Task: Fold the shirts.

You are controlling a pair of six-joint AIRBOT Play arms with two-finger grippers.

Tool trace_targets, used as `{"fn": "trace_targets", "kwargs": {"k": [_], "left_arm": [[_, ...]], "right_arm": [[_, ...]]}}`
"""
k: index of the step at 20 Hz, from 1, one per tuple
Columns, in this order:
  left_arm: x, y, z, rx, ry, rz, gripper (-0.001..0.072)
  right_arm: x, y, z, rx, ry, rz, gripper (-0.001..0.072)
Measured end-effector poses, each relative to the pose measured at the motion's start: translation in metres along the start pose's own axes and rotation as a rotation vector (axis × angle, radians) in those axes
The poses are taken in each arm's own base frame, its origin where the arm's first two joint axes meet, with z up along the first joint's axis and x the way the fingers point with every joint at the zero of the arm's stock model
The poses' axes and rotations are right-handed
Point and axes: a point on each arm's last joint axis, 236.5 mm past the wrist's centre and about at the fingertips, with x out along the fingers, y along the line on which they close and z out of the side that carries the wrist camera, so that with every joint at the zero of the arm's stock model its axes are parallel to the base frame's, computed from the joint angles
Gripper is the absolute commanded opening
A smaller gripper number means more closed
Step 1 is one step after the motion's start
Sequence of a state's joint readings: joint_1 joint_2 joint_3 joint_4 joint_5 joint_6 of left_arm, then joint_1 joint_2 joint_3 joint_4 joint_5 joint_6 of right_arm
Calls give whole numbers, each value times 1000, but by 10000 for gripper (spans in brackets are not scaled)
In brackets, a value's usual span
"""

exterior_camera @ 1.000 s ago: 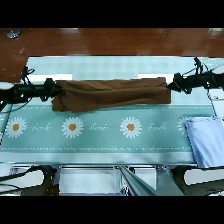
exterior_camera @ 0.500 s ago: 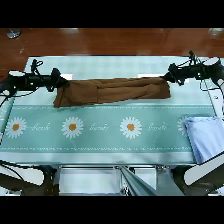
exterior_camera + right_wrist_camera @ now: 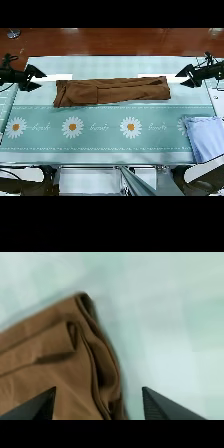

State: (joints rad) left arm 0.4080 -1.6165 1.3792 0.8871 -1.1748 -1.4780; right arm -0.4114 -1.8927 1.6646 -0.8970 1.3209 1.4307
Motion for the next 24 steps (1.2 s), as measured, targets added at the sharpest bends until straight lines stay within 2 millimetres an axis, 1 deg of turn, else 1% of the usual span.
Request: {"fn": "trace_targets", "kwargs": {"k": [1, 2, 3, 4, 6, 8, 9, 10, 11, 12, 13, 15, 17, 18, 19, 21, 23, 24], "left_arm": [[-7, 5, -8, 4, -9, 32, 699], [-13, 4, -12, 14, -47, 45, 699], [-16, 2, -17, 37, -89, 60, 698], [-18, -6, -28, 68, -116, 62, 698], [-20, -27, -49, 139, -169, 50, 699], [-16, -49, -75, 213, -172, 29, 699], [-12, -59, -87, 255, -160, 20, 698], [-6, -69, -100, 306, -143, 10, 686], [-1, -78, -111, 353, -133, 1, 438], [4, -85, -121, 383, -111, -10, 38], [9, -92, -129, 407, -101, -23, 18], [15, -107, -142, 448, -86, -54, 17], [21, -126, -156, 488, -74, -90, 17], [24, -138, -163, 519, -76, -107, 16], [28, -150, -170, 552, -76, -124, 16], [34, -181, -183, 627, -95, -162, 15], [45, -213, -190, 683, -128, -199, 14], [54, -231, -197, 710, -127, -218, 14]], "right_arm": [[5, -8, -8, 17, 28, -9, 617], [11, -14, -14, 29, 52, -17, 617], [18, -16, -18, 41, 72, -15, 618], [26, -15, -22, 46, 86, -9, 617], [43, -4, -31, 50, 129, 26, 617], [60, 12, -41, 48, 166, 65, 615], [68, 20, -44, 35, 179, 78, 493], [76, 26, -48, 21, 190, 80, 178], [81, 27, -49, 2, 193, 67, 25], [81, 33, -48, -12, 192, 67, 24], [76, 44, -45, -31, 181, 84, 24], [61, 56, -47, -77, 181, 72, 24], [33, 59, -46, -129, 153, 16, 24], [18, 58, -50, -154, 144, -23, 24], [-1, 64, -54, -185, 121, -42, 24], [-39, 75, -70, -251, 66, -75, 24], [-71, 87, -94, -301, 8, -93, 24], [-85, 93, -106, -320, -28, -100, 24]]}}
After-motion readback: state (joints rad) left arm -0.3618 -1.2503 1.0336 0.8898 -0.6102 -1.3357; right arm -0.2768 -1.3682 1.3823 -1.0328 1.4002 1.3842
